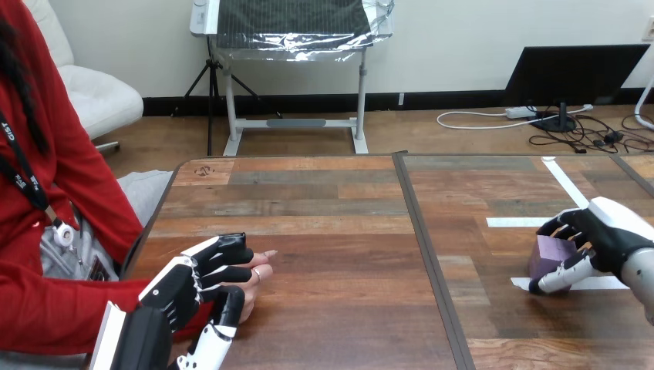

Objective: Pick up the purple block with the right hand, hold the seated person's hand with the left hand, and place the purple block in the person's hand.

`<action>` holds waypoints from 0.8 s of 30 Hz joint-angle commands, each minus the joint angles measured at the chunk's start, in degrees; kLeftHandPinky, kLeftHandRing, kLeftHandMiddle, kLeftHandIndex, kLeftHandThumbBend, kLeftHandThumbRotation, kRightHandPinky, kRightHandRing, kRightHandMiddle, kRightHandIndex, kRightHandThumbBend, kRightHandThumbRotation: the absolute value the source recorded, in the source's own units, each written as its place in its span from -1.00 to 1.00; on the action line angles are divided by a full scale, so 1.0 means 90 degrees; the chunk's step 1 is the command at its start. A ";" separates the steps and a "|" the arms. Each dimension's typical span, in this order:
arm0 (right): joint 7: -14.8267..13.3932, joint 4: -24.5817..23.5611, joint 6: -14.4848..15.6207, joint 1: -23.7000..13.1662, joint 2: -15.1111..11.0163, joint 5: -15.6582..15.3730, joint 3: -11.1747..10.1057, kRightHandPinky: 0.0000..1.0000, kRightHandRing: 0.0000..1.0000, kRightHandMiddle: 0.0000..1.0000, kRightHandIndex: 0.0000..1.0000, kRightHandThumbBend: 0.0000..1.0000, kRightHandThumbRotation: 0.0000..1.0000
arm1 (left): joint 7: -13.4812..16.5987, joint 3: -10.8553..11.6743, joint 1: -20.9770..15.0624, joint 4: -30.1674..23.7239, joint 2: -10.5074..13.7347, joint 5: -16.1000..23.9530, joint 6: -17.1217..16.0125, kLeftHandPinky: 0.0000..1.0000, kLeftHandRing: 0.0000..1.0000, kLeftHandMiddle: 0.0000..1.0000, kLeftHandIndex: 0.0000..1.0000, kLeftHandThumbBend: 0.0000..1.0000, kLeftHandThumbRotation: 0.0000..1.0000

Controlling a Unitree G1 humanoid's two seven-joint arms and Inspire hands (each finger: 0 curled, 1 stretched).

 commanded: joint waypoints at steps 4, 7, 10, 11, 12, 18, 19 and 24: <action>-0.0070 -0.0011 -0.0150 -0.0465 -0.0066 -0.0205 0.0210 0.32 0.49 0.50 0.48 0.63 -1.00 | 0.0124 0.0053 -0.0278 -0.0210 -0.0097 0.0120 -0.0120 0.23 0.38 0.46 0.49 -0.38 0.25; -0.0077 0.0009 -0.0053 -0.0480 -0.0035 -0.0244 0.0241 0.37 0.51 0.51 0.48 0.63 -1.00 | 0.0117 0.0038 -0.0263 -0.0225 -0.0083 0.0092 -0.0077 0.24 0.39 0.47 0.49 -0.36 0.26; 0.0027 0.0030 -0.0033 -0.0486 -0.0013 -0.0212 0.0218 0.41 0.55 0.53 0.49 0.62 -1.00 | 0.0105 0.0018 -0.0270 -0.0219 -0.0076 0.0053 -0.0105 0.24 0.39 0.47 0.49 -0.36 0.27; 0.0043 0.0034 -0.0080 -0.0479 -0.0011 -0.0200 0.0211 0.41 0.56 0.53 0.50 0.62 -1.00 | 0.0111 0.0032 -0.0270 -0.0234 -0.0069 0.0089 -0.0108 0.24 0.39 0.47 0.49 -0.37 0.28; 0.0047 0.0036 -0.0115 -0.0473 -0.0010 -0.0194 0.0208 0.40 0.55 0.53 0.49 0.62 -1.00 | 0.0117 0.0044 -0.0269 -0.0245 -0.0064 0.0118 -0.0107 0.24 0.39 0.47 0.49 -0.38 0.28; 0.0096 0.0063 -0.0039 -0.0489 0.0030 -0.0230 0.0246 0.36 0.53 0.53 0.50 0.61 -1.00 | 0.0065 0.0017 -0.0246 -0.0269 -0.0023 -0.0011 -0.0069 0.26 0.40 0.48 0.50 -0.38 0.28; 0.0085 0.0063 -0.0048 -0.0489 0.0030 -0.0244 0.0258 0.36 0.54 0.53 0.50 0.61 -1.00 | 0.0065 0.0022 -0.0249 -0.0268 -0.0016 -0.0005 -0.0077 0.26 0.40 0.48 0.50 -0.38 0.28; 0.0080 0.0080 0.0001 -0.0516 0.0048 -0.0374 0.0384 0.36 0.54 0.53 0.50 0.59 -1.00 | 0.0077 0.0037 -0.0250 -0.0252 -0.0017 -0.0003 -0.0083 0.27 0.41 0.48 0.51 -0.37 0.27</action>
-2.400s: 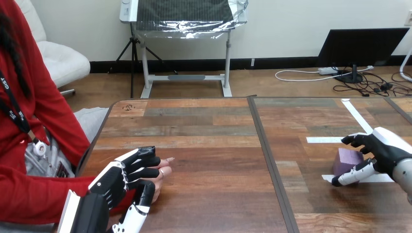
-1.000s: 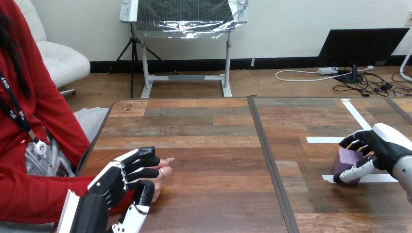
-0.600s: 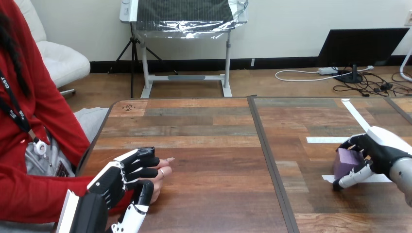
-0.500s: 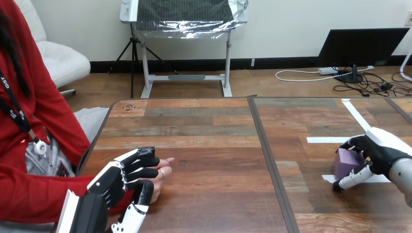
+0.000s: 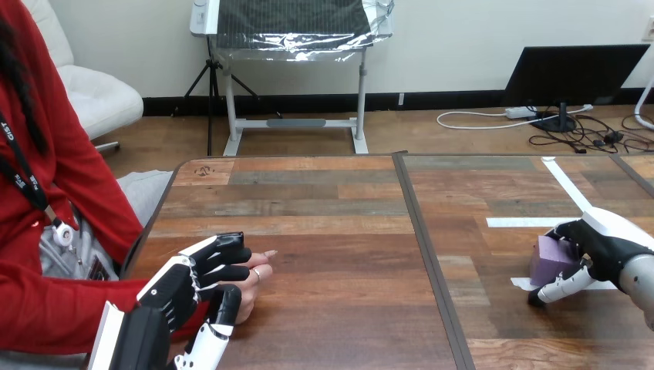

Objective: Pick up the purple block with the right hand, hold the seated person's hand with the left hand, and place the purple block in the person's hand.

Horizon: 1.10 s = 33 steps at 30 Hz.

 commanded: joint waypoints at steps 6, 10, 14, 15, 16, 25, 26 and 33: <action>0.0096 -0.0010 0.0091 -0.0553 0.0085 -0.0107 0.0169 0.40 0.55 0.55 0.52 0.55 -1.00 | 0.0053 0.0062 -0.0247 -0.0247 -0.0046 0.0025 -0.0098 0.26 0.40 0.48 0.50 -0.37 0.26; 0.0113 -0.0006 0.0079 -0.0571 0.0094 -0.0123 0.0204 0.41 0.54 0.54 0.51 0.54 -1.00 | 0.0046 0.0062 -0.0244 -0.0239 -0.0041 0.0000 -0.0112 0.26 0.39 0.47 0.50 -0.38 0.26; 0.0117 -0.0006 0.0044 -0.0600 0.0088 -0.0202 0.0297 0.42 0.55 0.54 0.51 0.52 -1.00 | 0.0052 0.0070 -0.0234 -0.0255 -0.0045 0.0015 -0.0114 0.25 0.39 0.47 0.50 -0.38 0.25; 0.0109 -0.0006 0.0016 -0.0596 0.0088 -0.0198 0.0291 0.42 0.54 0.53 0.51 0.52 -1.00 | 0.0046 0.0061 -0.0220 -0.0279 -0.0045 -0.0001 -0.0089 0.25 0.39 0.47 0.50 -0.38 0.25; 0.0103 -0.0006 -0.0003 -0.0594 0.0087 -0.0197 0.0287 0.42 0.53 0.52 0.50 0.51 -1.00 | 0.0042 0.0055 -0.0212 -0.0295 -0.0045 -0.0011 -0.0072 0.25 0.39 0.48 0.51 -0.38 0.25; 0.0140 0.0021 0.0008 -0.0601 0.0121 -0.0120 0.0191 0.34 0.41 0.46 0.45 0.46 -1.00 | 0.0054 0.0069 -0.0212 -0.0308 -0.0050 0.0013 -0.0097 0.24 0.39 0.48 0.50 -0.38 0.24; 0.0161 0.0023 -0.0005 -0.0603 0.0122 -0.0102 0.0177 0.33 0.40 0.45 0.45 0.46 -1.00 | 0.0067 0.0085 -0.0213 -0.0301 -0.0051 0.0045 -0.0109 0.23 0.39 0.48 0.50 -0.38 0.24; 0.0094 0.0010 -0.0063 -0.0619 0.0114 -0.0159 0.0225 0.23 0.28 0.37 0.40 0.41 -1.00 | 0.0092 0.0094 -0.0216 -0.0307 -0.0055 0.0078 -0.0111 0.23 0.39 0.47 0.50 -0.38 0.24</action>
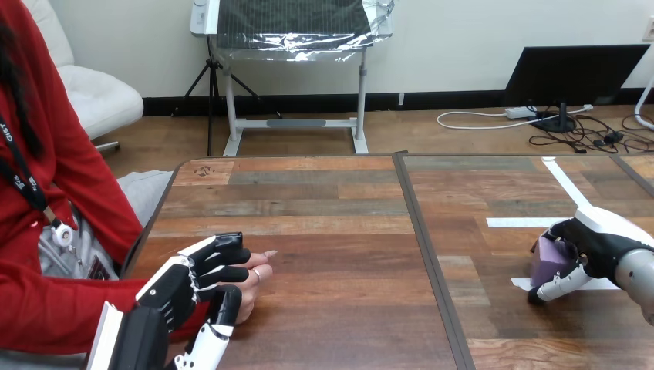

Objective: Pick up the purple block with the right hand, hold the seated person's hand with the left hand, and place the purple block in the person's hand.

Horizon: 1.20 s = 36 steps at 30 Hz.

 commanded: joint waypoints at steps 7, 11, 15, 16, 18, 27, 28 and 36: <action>-0.0140 0.0001 -0.0036 -0.0468 0.0129 0.0033 -0.0006 0.39 0.28 0.31 0.32 0.38 -1.00 | 0.0086 0.0073 -0.0223 -0.0299 -0.0053 0.0058 -0.0117 0.22 0.38 0.46 0.49 -0.37 0.25; -0.0237 -0.0006 -0.0020 -0.0459 0.0139 0.0059 -0.0037 0.49 0.34 0.30 0.26 0.38 -1.00 | 0.0080 0.0067 -0.0251 -0.0265 -0.0044 0.0027 -0.0161 0.21 0.38 0.46 0.49 -0.38 0.26; -0.0324 -0.0011 -0.0080 -0.0454 0.0131 0.0028 -0.0013 0.55 0.34 0.28 0.22 0.38 -1.00 | 0.0081 0.0065 -0.0245 -0.0270 -0.0047 0.0018 -0.0157 0.21 0.38 0.46 0.49 -0.39 0.26; -0.0336 -0.0011 -0.0086 -0.0453 0.0131 0.0027 -0.0012 0.56 0.33 0.27 0.21 0.38 -1.00 | 0.0081 0.0065 -0.0243 -0.0272 -0.0047 0.0018 -0.0156 0.21 0.38 0.46 0.49 -0.39 0.26; -0.0356 -0.0010 -0.0106 -0.0452 0.0123 0.0026 -0.0012 0.54 0.31 0.26 0.19 0.38 -1.00 | 0.0110 0.0088 -0.0250 -0.0268 -0.0059 0.0080 -0.0156 0.21 0.38 0.46 0.49 -0.38 0.26; -0.0455 0.0005 -0.0155 -0.0413 0.0140 0.0180 -0.0158 0.29 0.16 0.15 0.10 0.47 -1.00 | 0.0110 0.0060 -0.0250 -0.0290 -0.0061 0.0068 -0.0163 0.21 0.38 0.45 0.49 -0.40 0.26; -0.0451 0.0007 -0.0150 -0.0411 0.0143 0.0196 -0.0173 0.25 0.12 0.14 0.08 0.49 -1.00 | 0.0111 0.0059 -0.0251 -0.0293 -0.0062 0.0072 -0.0162 0.21 0.38 0.45 0.49 -0.41 0.26; -0.0425 -0.0007 -0.0170 -0.0412 0.0127 0.0232 -0.0167 0.09 0.02 0.08 0.04 0.52 -1.00 | 0.0120 0.0038 -0.0257 -0.0297 -0.0076 0.0073 -0.0112 0.21 0.38 0.46 0.49 -0.40 0.27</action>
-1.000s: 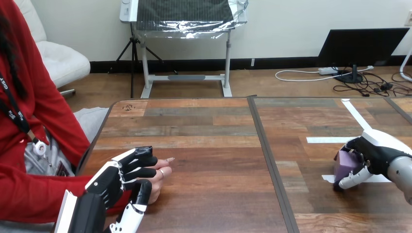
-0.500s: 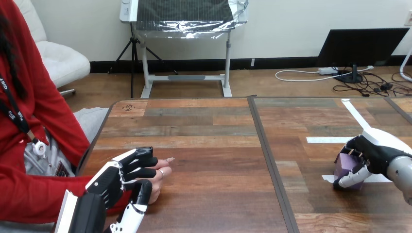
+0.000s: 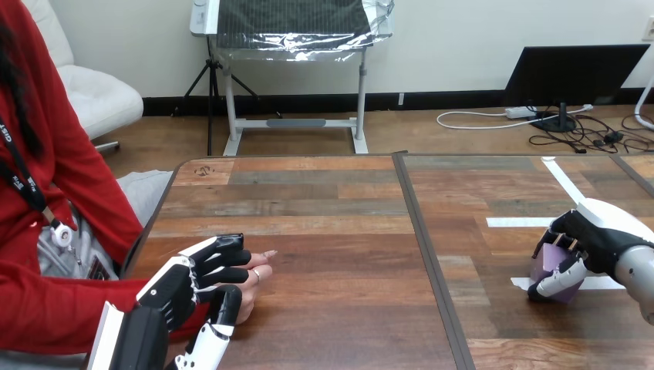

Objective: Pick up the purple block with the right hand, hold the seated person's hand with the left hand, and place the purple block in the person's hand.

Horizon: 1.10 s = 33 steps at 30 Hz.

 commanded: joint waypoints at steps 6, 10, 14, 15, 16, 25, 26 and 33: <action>-0.0145 -0.0024 -0.0001 -0.0400 0.0128 0.0197 -0.0162 0.02 0.00 0.07 0.04 0.54 -1.00 | 0.0057 0.0032 -0.0282 -0.0259 -0.0066 0.0000 -0.0132 0.20 0.38 0.45 0.49 -0.40 0.28; -0.0119 -0.0025 -0.0038 -0.0397 0.0113 0.0206 -0.0132 -0.02 -0.01 0.07 0.04 0.54 -1.00 | 0.0064 0.0029 -0.0270 -0.0264 -0.0073 0.0001 -0.0114 0.20 0.38 0.46 0.49 -0.39 0.29; -0.0178 -0.0030 -0.0079 -0.0382 0.0104 0.0222 -0.0134 -0.05 -0.03 0.05 0.02 0.57 -1.00 | 0.0016 0.0004 -0.0283 -0.0230 -0.0042 -0.0098 -0.0120 0.21 0.38 0.46 0.49 -0.38 0.29; -0.0167 -0.0031 -0.0067 -0.0387 0.0106 0.0225 -0.0136 -0.04 -0.03 0.05 0.02 0.57 -1.00 | 0.0020 0.0011 -0.0292 -0.0219 -0.0041 -0.0087 -0.0127 0.21 0.38 0.46 0.49 -0.38 0.29; -0.0159 -0.0033 -0.0061 -0.0391 0.0106 0.0228 -0.0137 -0.03 -0.03 0.05 0.02 0.57 -1.00 | 0.0023 0.0014 -0.0295 -0.0217 -0.0040 -0.0080 -0.0132 0.20 0.38 0.46 0.49 -0.38 0.29; -0.0107 -0.0049 -0.0119 -0.0397 0.0112 0.0355 -0.0224 -0.04 -0.05 0.03 0.01 0.60 -1.00 | 0.0034 0.0036 -0.0279 -0.0274 -0.0029 -0.0026 -0.0097 0.20 0.38 0.47 0.49 -0.39 0.31; -0.0120 -0.0050 -0.0078 -0.0408 0.0124 0.0364 -0.0230 -0.04 -0.05 0.03 0.01 0.60 -1.00 | 0.0025 0.0035 -0.0295 -0.0254 -0.0022 -0.0048 -0.0113 0.20 0.38 0.47 0.49 -0.39 0.31; -0.0188 -0.0092 -0.0238 -0.0421 0.0099 0.0347 -0.0164 -0.04 -0.03 0.05 0.02 0.63 -1.00 | 0.0000 0.0019 -0.0305 -0.0259 -0.0010 -0.0101 -0.0091 0.21 0.39 0.47 0.49 -0.39 0.32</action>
